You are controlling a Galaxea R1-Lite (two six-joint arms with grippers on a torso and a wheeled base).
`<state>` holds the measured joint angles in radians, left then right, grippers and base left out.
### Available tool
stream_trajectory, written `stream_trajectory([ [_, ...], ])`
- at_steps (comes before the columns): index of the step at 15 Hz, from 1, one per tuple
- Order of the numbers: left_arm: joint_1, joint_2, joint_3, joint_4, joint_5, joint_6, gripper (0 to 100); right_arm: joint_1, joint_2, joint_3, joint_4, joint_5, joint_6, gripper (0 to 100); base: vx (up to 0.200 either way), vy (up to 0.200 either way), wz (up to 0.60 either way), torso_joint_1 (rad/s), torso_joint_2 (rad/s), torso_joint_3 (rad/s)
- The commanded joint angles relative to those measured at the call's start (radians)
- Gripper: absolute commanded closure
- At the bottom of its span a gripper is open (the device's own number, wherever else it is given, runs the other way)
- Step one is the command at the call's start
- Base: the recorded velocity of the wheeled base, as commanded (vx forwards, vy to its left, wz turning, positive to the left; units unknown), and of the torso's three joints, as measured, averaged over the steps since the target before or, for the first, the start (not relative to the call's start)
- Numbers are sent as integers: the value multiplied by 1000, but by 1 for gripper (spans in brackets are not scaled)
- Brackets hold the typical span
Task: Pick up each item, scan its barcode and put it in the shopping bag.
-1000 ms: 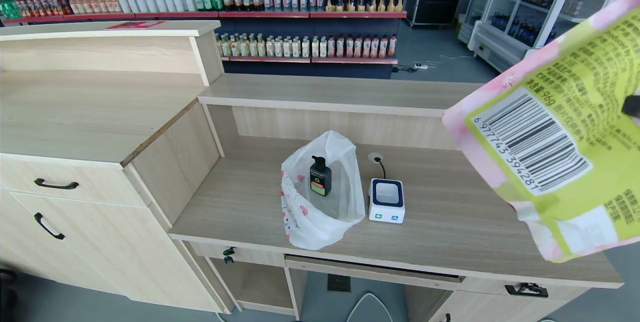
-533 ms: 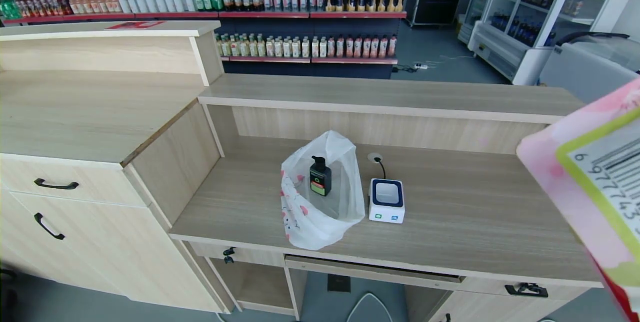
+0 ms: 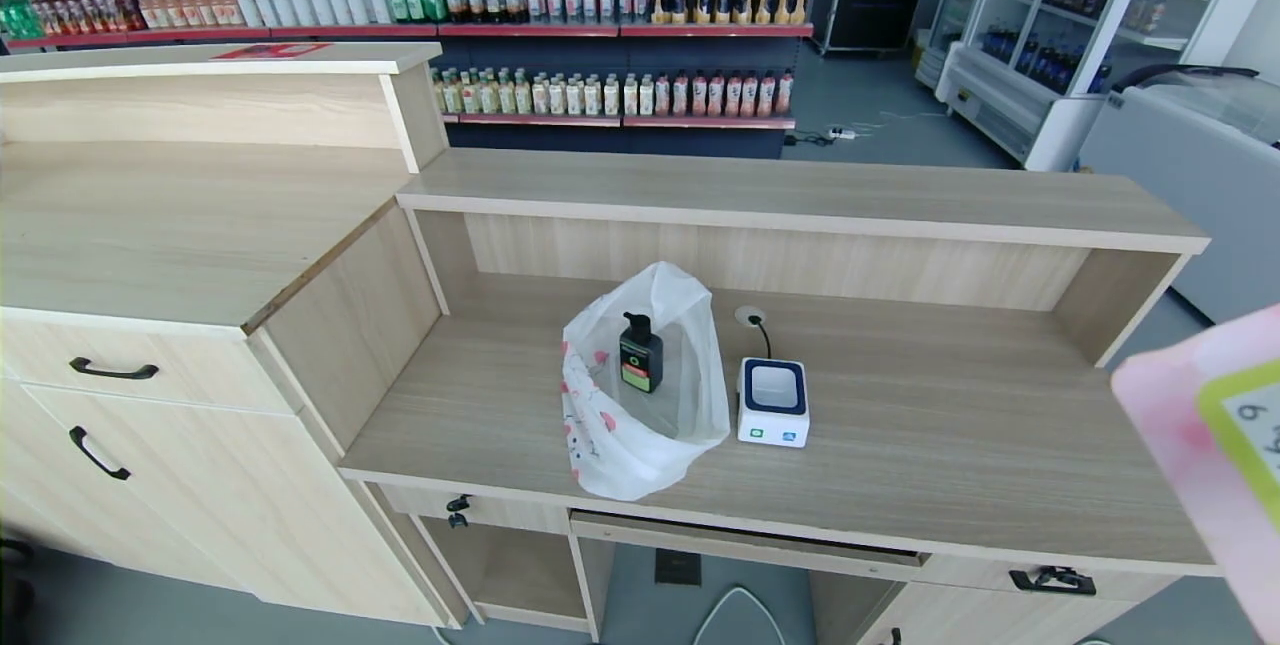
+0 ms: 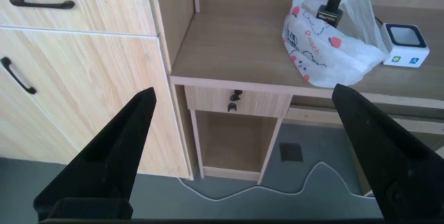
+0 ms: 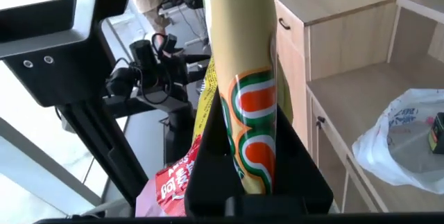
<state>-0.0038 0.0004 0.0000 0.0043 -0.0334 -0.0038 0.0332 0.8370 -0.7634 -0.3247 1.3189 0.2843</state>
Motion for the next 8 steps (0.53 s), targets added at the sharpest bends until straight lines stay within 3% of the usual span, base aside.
stream_trajectory([
  [1,-1,1,0,0,0,-1,0,-12,11,24,-1,0,-33,100,0,0,0,0,0,0],
  [4,-1,1,0,0,0,-1,0,-19,113,12,-1,-33,-191,100,0,0,0,0,0,0],
  [8,-1,1,0,0,0,-1,0,-4,122,-8,1,-33,-194,100,0,0,0,0,0,0],
])
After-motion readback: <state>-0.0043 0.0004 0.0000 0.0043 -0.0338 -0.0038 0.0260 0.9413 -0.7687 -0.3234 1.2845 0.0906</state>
